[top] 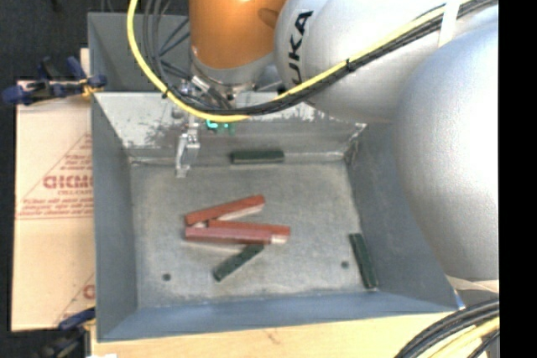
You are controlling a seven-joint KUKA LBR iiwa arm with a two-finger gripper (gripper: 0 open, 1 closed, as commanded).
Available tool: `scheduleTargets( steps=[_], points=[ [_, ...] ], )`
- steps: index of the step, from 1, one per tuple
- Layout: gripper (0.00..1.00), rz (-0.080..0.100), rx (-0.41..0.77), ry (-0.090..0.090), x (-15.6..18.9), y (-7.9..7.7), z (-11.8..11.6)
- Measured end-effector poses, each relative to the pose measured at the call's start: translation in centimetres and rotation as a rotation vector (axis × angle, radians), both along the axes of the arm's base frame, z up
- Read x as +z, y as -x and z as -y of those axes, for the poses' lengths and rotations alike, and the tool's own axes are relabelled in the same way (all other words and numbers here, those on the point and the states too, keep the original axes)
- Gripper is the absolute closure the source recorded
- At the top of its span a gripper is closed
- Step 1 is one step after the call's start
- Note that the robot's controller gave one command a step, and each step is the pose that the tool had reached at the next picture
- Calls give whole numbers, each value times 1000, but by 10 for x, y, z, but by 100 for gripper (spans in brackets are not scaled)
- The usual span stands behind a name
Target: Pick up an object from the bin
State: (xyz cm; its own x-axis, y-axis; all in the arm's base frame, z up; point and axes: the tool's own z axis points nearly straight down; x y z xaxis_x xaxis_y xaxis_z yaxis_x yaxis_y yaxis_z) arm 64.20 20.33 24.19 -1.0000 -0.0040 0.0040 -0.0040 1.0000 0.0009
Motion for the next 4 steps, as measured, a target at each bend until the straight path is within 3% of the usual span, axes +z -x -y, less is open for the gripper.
scheduleTargets(
  steps=[2,3,4],
  points=[
    [0,18,-2,-4,0,3,3],
    [0,1,-19,1,-50,34,8],
    [0,11,62,-2,-75,31,48]
  ],
)
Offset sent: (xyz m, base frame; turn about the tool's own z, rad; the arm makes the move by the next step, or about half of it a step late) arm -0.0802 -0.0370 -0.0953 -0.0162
